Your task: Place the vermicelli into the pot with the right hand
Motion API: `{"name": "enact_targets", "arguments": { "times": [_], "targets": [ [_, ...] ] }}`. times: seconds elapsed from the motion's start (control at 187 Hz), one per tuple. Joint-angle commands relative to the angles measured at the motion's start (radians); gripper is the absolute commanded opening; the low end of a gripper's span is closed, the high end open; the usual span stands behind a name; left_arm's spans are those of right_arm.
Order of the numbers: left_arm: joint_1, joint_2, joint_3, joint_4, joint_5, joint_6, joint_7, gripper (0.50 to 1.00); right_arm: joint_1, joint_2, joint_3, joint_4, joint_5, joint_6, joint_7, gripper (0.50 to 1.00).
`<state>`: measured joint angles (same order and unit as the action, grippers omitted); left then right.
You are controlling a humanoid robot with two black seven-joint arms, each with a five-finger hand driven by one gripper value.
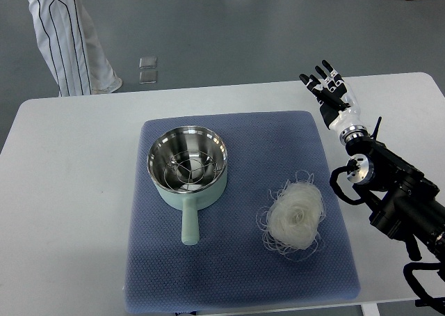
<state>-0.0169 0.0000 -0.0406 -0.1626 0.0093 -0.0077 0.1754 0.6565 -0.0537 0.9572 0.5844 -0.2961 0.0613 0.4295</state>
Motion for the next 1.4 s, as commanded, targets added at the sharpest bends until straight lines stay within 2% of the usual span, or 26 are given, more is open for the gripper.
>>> {"name": "enact_targets", "arguments": {
  "times": [0.0, 1.208, 1.395],
  "targets": [
    [0.000, 0.000, -0.001, -0.002, 0.000, 0.000, 0.000, 1.000, 0.000, 0.000, 0.000, 0.000, 0.000, 0.000, 0.000, 0.928],
    [-0.002, 0.000, -0.001, -0.002, 0.000, 0.000, 0.000, 1.000, 0.025, 0.000, -0.003, 0.005, -0.006, -0.003, 0.000, 0.928],
    [-0.002, 0.000, -0.001, -0.002, 0.000, 0.000, 0.000, 1.000, 0.029, -0.014, -0.008, 0.015, -0.012, -0.021, -0.002, 0.928]
  ]
}}
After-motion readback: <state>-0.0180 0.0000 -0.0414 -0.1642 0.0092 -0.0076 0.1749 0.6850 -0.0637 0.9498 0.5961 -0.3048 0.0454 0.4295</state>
